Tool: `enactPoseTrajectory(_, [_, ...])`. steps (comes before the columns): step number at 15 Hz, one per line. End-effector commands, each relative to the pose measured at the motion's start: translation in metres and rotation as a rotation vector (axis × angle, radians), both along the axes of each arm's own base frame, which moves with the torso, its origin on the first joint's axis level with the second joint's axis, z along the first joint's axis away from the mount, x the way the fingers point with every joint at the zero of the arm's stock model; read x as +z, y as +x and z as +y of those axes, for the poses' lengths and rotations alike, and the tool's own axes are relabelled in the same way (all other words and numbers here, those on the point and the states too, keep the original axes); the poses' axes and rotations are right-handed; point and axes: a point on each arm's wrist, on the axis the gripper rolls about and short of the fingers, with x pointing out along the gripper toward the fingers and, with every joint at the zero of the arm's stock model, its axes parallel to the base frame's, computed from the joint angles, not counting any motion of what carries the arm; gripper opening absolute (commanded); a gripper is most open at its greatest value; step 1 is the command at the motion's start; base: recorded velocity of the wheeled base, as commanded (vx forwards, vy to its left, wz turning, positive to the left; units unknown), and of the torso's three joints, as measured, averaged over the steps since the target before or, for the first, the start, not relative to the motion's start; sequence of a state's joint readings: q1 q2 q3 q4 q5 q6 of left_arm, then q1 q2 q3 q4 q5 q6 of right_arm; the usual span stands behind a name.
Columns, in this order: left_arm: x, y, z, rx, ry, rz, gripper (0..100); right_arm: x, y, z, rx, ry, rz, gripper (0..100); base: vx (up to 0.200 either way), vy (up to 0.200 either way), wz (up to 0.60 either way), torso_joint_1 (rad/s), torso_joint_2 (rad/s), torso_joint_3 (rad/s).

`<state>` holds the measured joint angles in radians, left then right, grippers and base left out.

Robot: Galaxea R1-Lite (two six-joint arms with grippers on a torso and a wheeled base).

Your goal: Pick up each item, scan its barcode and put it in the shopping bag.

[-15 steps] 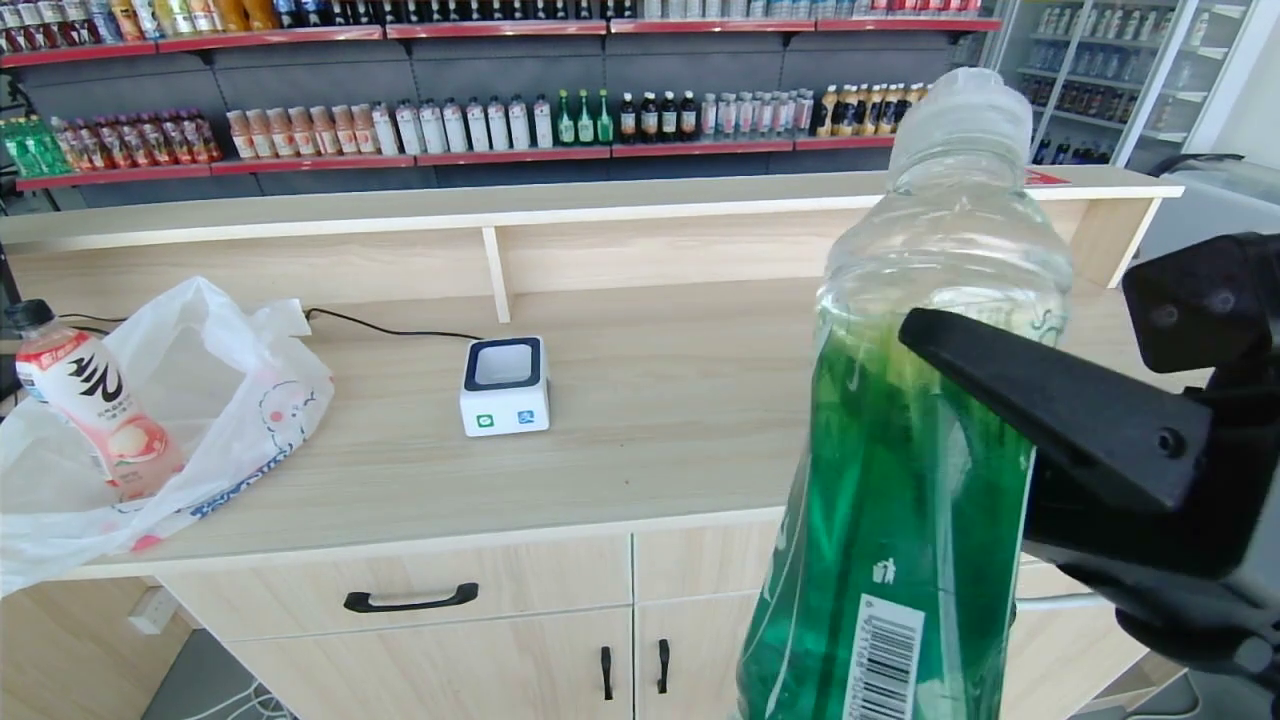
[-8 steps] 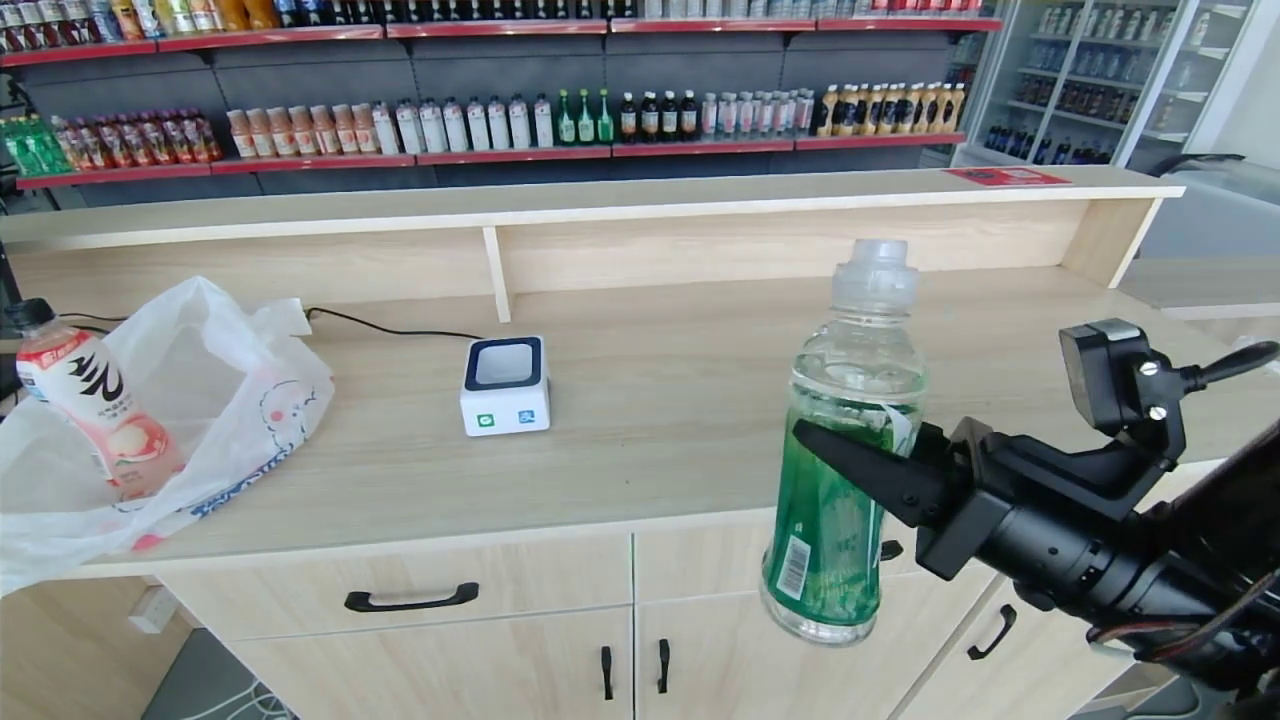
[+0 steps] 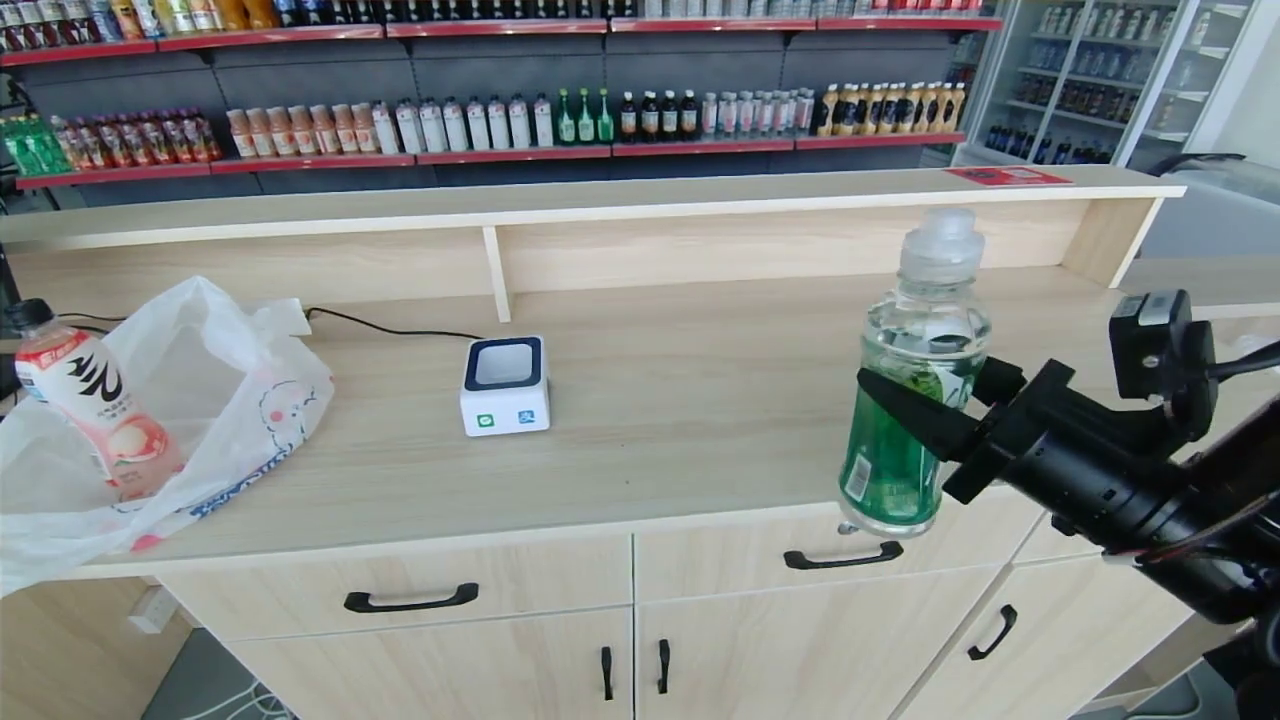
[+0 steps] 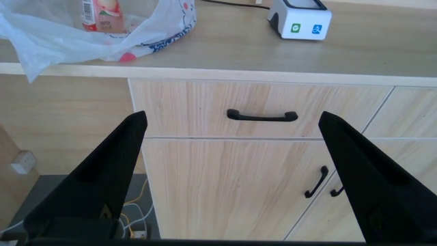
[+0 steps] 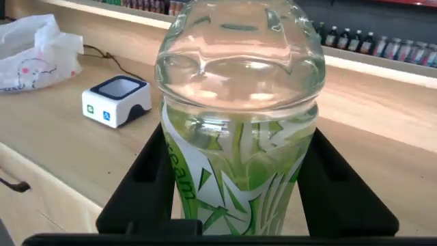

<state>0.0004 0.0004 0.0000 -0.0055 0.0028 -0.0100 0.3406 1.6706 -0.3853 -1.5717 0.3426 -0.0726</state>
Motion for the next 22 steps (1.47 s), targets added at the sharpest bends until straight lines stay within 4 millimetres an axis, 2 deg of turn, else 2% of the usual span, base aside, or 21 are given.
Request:
enactPoseTrajectory(1, [0.0,0.0,0.0,0.001,-0.001,0.001,100,0.002,0.014,-0.009,-0.11,-0.028,-0.044,0,0.0,0.0,0.0,0.0,0.0,0.0])
enactPoseTrajectory(3, [0.0,0.0,0.0,0.0,-0.001,0.001,100,0.01,0.02,-0.015,-0.227,0.006,-0.064,0,0.0,0.0,0.0,0.0,0.0,0.0])
enactPoseTrajectory(5, [0.0,0.0,0.0,0.001,-0.001,-0.001,100,0.032,0.031,-0.015,-0.329,0.109,-0.12,0,0.0,0.0,0.0,0.0,0.0,0.0])
enactPoseTrajectory(8, [0.0,0.0,0.0,0.001,-0.001,-0.001,100,0.038,0.035,-0.017,-0.371,0.155,-0.13,0,0.0,0.0,0.0,0.0,0.0,0.0])
enactPoseTrajectory(10, [0.0,0.0,0.0,0.001,-0.001,-0.001,100,0.044,0.038,-0.027,-0.403,0.174,-0.15,0,0.0,0.0,0.0,0.0,0.0,0.0])
enactPoseTrajectory(13, [0.0,0.0,0.0,0.001,0.001,0.001,100,0.044,0.041,-0.03,-0.411,0.184,-0.146,0,0.0,0.0,0.0,0.0,0.0,0.0])
enactPoseTrajectory(22, [0.0,0.0,0.0,0.001,-0.001,-0.001,100,0.049,0.043,-0.028,-0.4,0.206,-0.157,0,0.0,0.2,0.0,0.003,0.01,0.002])
